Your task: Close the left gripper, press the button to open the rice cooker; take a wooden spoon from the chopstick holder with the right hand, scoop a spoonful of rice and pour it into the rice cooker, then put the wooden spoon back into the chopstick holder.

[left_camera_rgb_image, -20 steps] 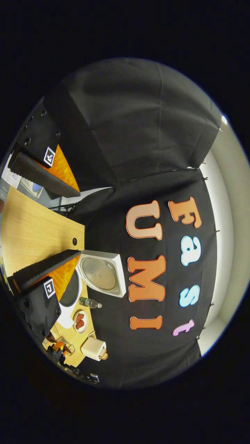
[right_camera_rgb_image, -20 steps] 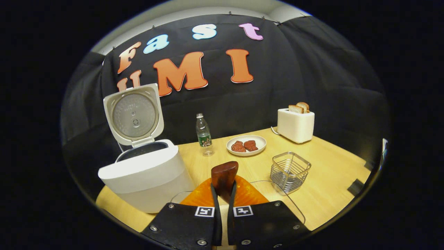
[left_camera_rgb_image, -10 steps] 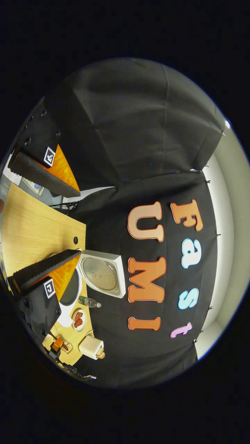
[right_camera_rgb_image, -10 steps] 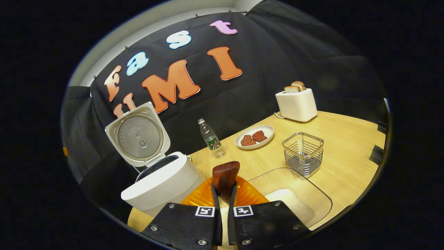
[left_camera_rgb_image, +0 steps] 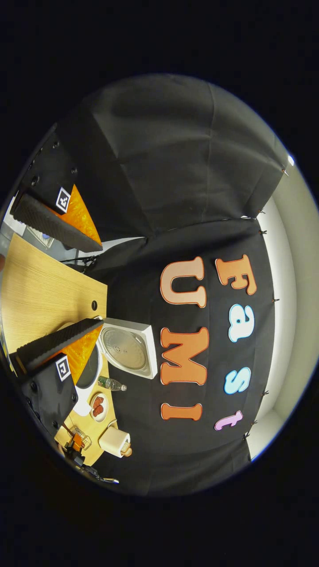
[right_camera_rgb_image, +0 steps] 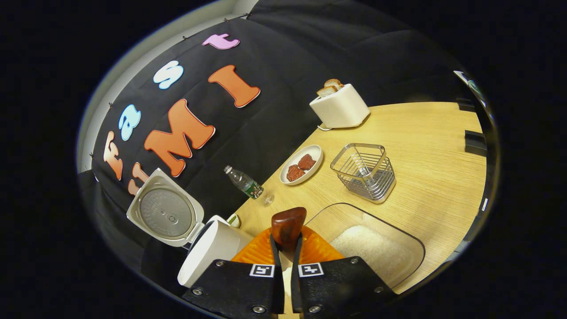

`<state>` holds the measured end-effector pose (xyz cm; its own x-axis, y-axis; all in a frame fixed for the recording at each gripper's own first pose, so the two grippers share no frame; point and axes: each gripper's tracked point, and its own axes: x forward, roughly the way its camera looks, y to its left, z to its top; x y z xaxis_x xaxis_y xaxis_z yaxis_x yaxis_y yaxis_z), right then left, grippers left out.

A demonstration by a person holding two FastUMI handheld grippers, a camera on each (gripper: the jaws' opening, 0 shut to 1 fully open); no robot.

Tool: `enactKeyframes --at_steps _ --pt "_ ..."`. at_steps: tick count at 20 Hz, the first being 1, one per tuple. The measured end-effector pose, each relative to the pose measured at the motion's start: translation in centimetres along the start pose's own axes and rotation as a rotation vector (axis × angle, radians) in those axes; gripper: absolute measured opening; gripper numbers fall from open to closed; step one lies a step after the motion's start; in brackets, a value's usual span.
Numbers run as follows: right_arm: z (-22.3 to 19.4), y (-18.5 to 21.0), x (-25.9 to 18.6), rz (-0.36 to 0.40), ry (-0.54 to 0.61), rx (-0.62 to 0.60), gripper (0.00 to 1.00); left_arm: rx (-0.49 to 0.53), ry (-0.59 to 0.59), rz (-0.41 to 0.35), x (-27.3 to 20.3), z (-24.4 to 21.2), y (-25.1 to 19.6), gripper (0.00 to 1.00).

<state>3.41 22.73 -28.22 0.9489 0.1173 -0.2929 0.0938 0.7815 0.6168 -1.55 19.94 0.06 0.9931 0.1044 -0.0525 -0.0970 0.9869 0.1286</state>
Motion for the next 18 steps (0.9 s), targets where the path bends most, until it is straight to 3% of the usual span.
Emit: enactKeyframes --at_steps 8,13,18 --pt "-0.3 0.4 -0.2 0.043 0.06 0.16 0.05 -0.022 0.004 -0.005 0.1 -0.2 -0.2 1.0" --pt "1.4 -0.7 -1.3 0.055 0.062 0.341 0.05 -0.028 -0.005 -0.001 -0.3 0.1 0.0 1.0" --pt "2.9 -1.0 -2.0 0.062 0.045 0.389 0.05 -0.044 -0.017 -0.008 -0.5 0.6 -0.3 1.0"
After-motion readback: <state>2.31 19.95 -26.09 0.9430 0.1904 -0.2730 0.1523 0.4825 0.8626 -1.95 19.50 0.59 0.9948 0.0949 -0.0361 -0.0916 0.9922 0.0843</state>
